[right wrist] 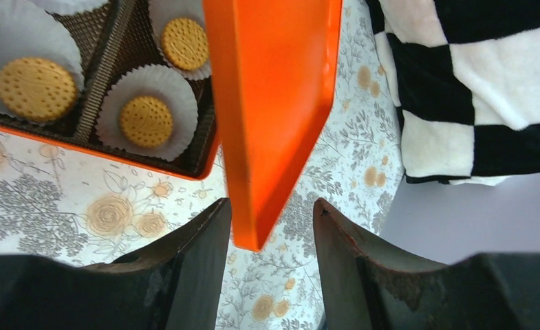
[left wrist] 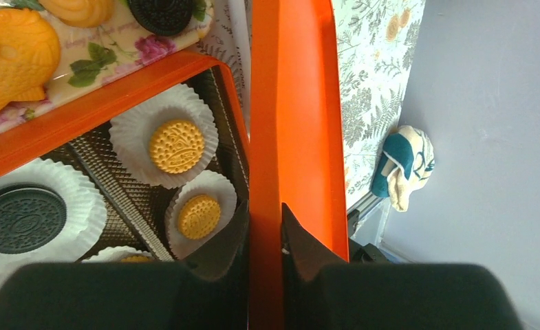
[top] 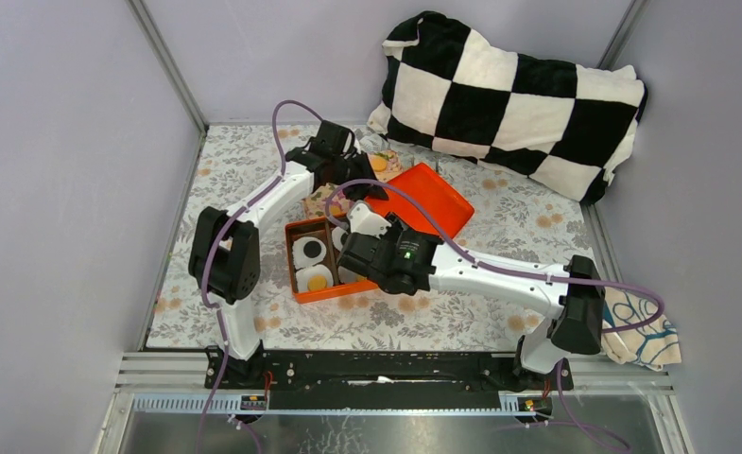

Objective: Pack the cookies

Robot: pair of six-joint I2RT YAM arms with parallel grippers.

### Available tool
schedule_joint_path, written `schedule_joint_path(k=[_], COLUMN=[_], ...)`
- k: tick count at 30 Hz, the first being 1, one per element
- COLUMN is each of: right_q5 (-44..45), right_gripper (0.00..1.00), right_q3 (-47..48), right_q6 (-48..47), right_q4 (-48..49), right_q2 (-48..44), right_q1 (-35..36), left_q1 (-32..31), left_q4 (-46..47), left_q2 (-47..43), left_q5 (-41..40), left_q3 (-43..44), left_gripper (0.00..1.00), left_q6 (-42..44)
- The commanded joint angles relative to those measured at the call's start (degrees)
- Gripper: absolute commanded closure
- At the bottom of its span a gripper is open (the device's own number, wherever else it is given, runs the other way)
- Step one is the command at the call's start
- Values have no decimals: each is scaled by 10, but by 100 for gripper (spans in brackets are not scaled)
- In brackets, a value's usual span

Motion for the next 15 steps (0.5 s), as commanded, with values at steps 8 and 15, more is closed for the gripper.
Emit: schedule_joint_path(k=[8, 15], right_q5=[20, 16], right_gripper=[45, 44], right_q3=[-44, -32], right_q6=[0, -12], right_q4=[42, 75], right_q2=[9, 41], right_q1=[1, 0], left_q1=[5, 6], left_q4=[-24, -34], left_q2=[-23, -39], left_q5=[14, 18], left_q3=[18, 19], left_gripper=[100, 100], left_q6=[22, 25])
